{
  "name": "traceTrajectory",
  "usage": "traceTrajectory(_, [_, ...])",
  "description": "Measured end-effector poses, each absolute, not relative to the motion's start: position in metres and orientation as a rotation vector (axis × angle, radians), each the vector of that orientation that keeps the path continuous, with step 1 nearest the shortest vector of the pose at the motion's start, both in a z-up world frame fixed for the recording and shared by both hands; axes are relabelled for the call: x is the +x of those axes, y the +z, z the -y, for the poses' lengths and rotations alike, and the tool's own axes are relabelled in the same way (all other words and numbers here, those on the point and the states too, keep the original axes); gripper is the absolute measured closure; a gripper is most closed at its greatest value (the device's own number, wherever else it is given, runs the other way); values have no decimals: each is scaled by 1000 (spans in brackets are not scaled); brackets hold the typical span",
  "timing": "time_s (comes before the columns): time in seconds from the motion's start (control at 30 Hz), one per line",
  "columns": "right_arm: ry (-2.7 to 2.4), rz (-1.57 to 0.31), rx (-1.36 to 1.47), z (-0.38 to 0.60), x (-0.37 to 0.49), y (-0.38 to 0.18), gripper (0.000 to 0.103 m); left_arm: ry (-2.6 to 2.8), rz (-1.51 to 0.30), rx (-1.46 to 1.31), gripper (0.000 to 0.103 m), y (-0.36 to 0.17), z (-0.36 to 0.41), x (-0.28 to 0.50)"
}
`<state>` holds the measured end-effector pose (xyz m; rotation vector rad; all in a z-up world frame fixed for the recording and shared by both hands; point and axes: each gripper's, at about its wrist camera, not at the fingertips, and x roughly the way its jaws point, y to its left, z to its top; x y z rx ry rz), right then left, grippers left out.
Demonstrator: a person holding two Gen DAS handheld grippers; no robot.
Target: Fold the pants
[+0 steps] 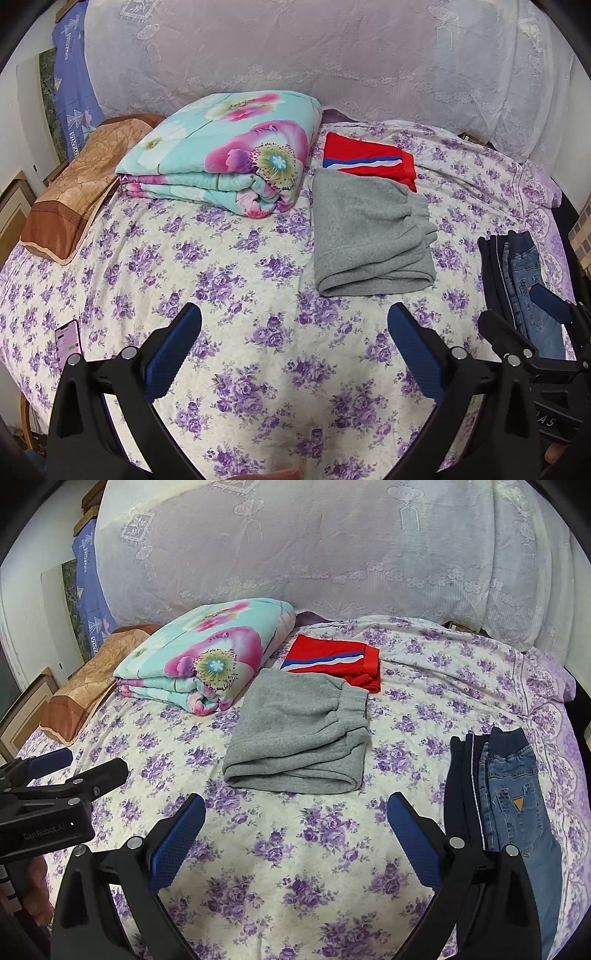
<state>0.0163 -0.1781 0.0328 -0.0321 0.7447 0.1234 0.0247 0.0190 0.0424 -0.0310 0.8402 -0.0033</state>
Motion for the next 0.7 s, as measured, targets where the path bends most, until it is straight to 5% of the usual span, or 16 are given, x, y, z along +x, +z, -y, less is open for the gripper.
traceTrajectory(0.7, [118, -777, -34, 172, 22, 23, 4, -9, -851, -32, 5, 38, -21, 29])
